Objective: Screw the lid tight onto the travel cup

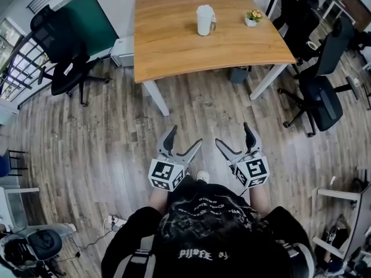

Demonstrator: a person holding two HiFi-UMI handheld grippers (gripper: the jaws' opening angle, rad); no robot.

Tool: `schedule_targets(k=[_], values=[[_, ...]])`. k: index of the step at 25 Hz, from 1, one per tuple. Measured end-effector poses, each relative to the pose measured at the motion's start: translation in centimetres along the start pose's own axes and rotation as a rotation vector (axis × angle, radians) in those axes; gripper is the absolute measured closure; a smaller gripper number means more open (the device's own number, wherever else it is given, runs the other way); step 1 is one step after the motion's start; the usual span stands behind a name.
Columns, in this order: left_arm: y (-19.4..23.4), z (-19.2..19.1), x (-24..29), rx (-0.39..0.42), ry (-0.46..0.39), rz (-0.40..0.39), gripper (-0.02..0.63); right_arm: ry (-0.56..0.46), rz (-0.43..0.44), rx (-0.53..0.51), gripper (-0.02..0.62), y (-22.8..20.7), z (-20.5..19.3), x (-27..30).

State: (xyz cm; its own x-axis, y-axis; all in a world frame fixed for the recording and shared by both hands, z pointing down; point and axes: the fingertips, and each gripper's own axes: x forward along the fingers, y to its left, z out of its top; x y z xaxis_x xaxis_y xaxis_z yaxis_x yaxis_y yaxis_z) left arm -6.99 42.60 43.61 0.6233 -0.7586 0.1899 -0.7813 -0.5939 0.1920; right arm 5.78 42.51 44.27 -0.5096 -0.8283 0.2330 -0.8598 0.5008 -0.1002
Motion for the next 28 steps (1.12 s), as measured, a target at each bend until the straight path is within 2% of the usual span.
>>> schedule_targets(k=[5, 10, 15, 19, 23, 28], values=[[-0.7, 0.0, 1.0, -0.035, -0.013, -0.017, 0.201, 0.004, -0.007, 0.008, 0.12, -1.8, -0.4, 0.1], [0.0, -0.3, 2.2, -0.012, 0.0, -0.031, 0.201, 0.02, -0.017, 0.01, 0.12, -2.4, -1.1, 0.8], [2.5, 0.0, 4.5, -0.039, -0.004, -0.046, 0.201, 0.023, -0.039, 0.005, 0.12, -3.4, -0.6, 3.0], [4.8, 0.5, 7.1, -0.007, 0.023, -0.073, 0.201, 0.033, -0.072, 0.0, 0.12, -4.8, 0.4, 5.6], [7.8, 1.6, 10.1, -0.011, 0.029, -0.103, 0.201, 0.041, -0.103, 0.003, 0.12, -6.4, 1.4, 9.2], [11.9, 3.3, 13.2, 0.033, 0.052, -0.164, 0.201, 0.05, -0.123, -0.018, 0.121, -6.4, 3.0, 14.5]])
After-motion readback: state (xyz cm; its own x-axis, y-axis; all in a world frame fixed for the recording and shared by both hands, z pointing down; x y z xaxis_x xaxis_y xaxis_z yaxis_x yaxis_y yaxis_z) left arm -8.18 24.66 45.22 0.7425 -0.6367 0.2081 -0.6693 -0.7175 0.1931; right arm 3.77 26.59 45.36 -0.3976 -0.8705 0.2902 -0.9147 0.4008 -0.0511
